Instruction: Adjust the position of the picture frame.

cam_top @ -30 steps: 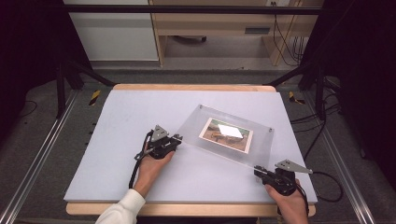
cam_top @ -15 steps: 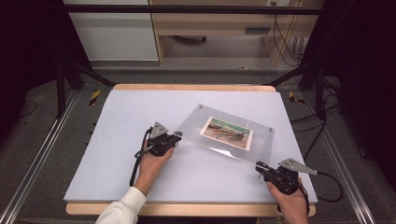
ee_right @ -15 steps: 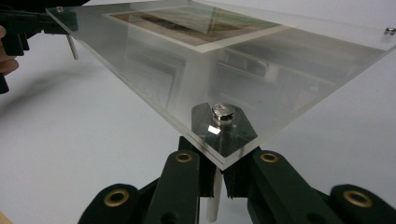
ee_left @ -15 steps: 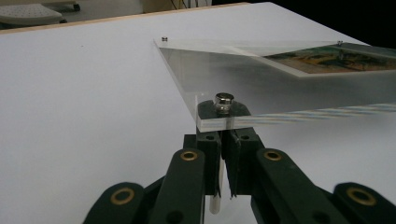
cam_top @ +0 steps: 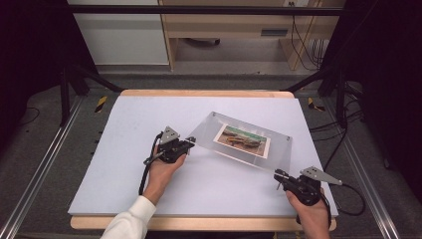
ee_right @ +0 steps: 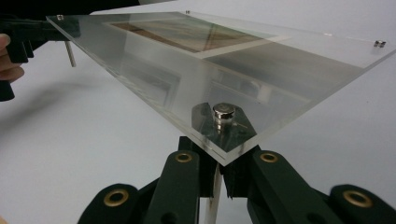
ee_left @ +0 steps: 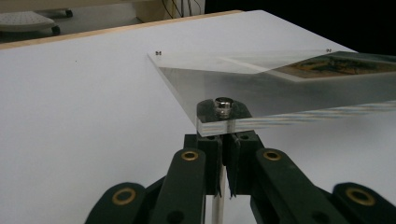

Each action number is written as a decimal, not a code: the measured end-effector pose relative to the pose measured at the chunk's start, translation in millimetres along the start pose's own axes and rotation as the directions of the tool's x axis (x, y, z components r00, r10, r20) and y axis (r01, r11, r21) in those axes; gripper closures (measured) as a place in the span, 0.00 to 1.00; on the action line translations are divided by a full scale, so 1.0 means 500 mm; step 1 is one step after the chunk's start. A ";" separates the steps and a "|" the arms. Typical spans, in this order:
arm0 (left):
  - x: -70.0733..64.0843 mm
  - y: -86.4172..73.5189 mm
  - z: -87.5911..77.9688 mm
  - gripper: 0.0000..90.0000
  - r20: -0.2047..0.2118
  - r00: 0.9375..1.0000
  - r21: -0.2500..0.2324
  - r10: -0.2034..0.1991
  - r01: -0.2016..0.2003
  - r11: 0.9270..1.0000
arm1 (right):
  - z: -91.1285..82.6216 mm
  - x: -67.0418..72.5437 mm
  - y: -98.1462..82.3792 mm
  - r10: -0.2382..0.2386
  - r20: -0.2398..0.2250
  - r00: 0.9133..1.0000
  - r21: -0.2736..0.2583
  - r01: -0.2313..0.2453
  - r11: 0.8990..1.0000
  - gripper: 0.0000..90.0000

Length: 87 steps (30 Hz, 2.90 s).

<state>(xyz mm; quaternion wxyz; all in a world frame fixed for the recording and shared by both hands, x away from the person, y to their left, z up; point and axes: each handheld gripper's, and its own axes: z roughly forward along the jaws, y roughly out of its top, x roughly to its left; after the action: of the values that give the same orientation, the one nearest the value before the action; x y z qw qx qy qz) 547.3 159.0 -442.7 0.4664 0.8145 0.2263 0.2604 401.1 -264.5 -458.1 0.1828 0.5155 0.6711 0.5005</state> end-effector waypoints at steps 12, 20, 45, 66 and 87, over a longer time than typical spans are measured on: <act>0.001 0.032 -0.036 0.94 -0.003 0.999 -0.021 0.052 -0.052 0.998 | -0.013 -0.011 0.043 -0.020 -0.032 0.999 -0.021 0.020 1.000 0.93; 0.014 0.032 -0.075 0.94 -0.033 0.999 -0.038 0.011 -0.012 0.999 | 0.005 0.005 0.083 -0.058 -0.070 0.996 -0.029 0.056 0.998 0.92; 0.037 0.019 -0.221 0.93 -0.224 0.973 -0.109 -0.055 0.031 0.994 | 0.086 0.073 0.171 -0.136 -0.149 0.979 -0.062 0.128 0.990 0.92; 0.031 -0.017 -0.259 0.92 -0.264 0.963 -0.111 -0.057 0.028 0.993 | 0.116 0.100 0.182 -0.152 -0.159 0.975 -0.042 0.147 0.988 0.92; 0.049 -0.058 -0.270 0.92 -0.290 0.951 -0.112 -0.109 0.079 0.991 | 0.167 0.123 0.182 -0.140 -0.164 0.977 -0.012 0.140 0.990 0.92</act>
<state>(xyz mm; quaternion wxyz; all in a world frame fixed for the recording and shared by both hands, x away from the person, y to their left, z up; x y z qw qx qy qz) 476.6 274.1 -404.8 0.4790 0.7305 0.3190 0.3677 486.3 -173.0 -399.4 0.1618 0.4240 0.7184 0.5272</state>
